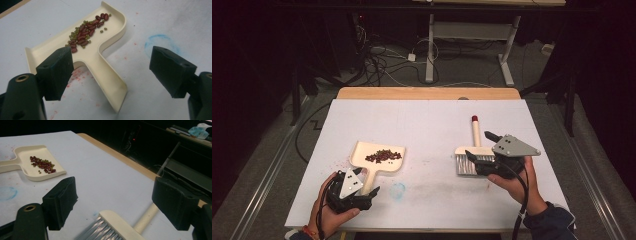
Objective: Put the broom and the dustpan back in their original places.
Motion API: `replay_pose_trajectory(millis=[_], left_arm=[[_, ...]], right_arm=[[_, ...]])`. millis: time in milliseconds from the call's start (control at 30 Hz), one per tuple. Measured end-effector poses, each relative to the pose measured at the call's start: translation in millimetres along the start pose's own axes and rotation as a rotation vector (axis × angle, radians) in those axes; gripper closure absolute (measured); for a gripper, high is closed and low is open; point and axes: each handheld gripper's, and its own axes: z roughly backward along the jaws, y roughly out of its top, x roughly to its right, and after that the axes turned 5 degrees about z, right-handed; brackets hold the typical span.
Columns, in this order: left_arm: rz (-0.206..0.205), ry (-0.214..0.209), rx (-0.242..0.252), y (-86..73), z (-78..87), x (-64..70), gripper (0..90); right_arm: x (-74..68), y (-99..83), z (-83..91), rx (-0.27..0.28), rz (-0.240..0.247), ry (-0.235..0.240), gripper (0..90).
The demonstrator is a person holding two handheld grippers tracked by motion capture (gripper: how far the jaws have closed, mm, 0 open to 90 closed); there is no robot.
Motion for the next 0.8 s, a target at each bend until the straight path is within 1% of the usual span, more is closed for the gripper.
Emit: replay_pose_trajectory(millis=[133,167,200,267,433,567,600,800], left_arm=[[-0.002,-0.001,0.0,0.0,0.0,0.3,19.0],[-0.014,0.004,0.007,0.4,-0.2,-0.3,19.0],[-0.003,0.0,-0.001,0.0,-0.2,0.3,19.0],[-0.003,0.0,-0.005,0.1,-0.4,0.3,19.0],[-0.003,-0.005,-0.002,0.3,-0.4,0.8,19.0],[-0.002,-0.007,-0.002,0.0,-0.3,0.6,19.0],[-0.003,-0.006,-0.002,-0.1,-0.2,0.7,19.0],[-0.008,-0.01,-0.006,0.5,-0.6,1.1,19.0]], right_arm=[[-1.3,-5.8,2.9,0.003,-0.001,0.007,20.0],[-1.4,-7.3,3.4,0.003,0.0,0.006,20.0],[-1.6,-8.7,4.3,0.007,-0.001,0.007,20.1],[-2.2,-11.4,5.8,0.009,0.0,-0.004,20.3],[-4.0,-17.5,8.9,0.011,-0.006,0.0,20.4],[-6.5,-22.8,12.1,0.009,0.01,-0.01,20.4],[-6.7,-24.3,13.4,0.013,0.01,-0.017,20.5],[-6.4,-33.9,18.6,0.009,0.003,-0.022,20.5]])
